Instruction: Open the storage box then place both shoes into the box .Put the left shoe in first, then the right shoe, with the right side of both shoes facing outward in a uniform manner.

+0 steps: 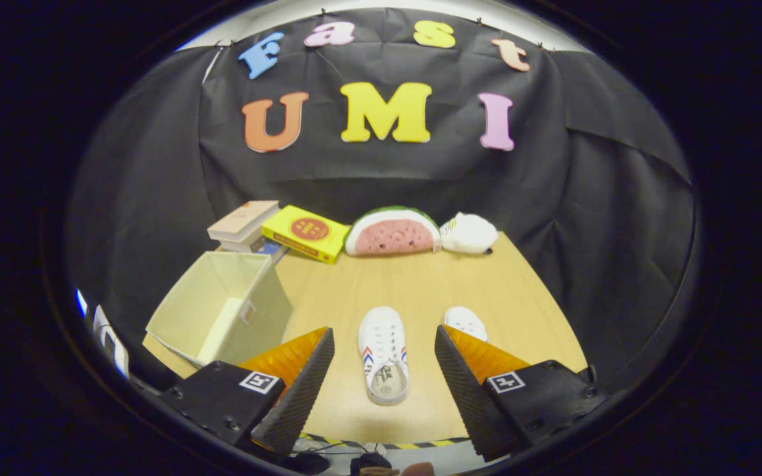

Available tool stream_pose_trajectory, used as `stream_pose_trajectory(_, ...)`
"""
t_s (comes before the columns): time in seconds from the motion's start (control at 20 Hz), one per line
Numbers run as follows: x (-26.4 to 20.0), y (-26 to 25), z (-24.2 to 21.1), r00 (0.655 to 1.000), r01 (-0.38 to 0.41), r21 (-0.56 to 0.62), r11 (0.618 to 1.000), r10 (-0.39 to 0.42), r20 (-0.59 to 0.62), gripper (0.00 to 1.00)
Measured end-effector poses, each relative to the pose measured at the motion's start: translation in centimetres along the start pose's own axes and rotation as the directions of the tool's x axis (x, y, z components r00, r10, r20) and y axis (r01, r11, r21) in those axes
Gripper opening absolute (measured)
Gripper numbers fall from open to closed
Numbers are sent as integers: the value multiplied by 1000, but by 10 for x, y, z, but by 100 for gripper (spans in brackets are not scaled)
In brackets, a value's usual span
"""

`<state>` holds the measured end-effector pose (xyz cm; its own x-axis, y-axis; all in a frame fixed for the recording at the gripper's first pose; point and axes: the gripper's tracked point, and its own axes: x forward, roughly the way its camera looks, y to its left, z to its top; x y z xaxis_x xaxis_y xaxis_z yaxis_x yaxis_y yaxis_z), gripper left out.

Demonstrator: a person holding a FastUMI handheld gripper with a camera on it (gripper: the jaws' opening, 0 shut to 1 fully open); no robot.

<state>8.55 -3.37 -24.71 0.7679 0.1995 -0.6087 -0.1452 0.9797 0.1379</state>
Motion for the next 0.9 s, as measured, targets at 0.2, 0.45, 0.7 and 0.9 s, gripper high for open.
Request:
stream_pose_trajectory(0.2, 49, -23, -29, 991, -29, -6, 1000, 28, -128, 99)
stream_pose_trajectory(0.45, 116, -43, -58, 980, -49, -44, 998, 39, -195, 99)
stream_pose_trajectory(0.7, 159, -52, -79, 975, -67, -65, 996, 51, -217, 99)
stream_pose_trajectory(0.9, 178, -48, -80, 972, -93, -67, 993, 76, -222, 97)
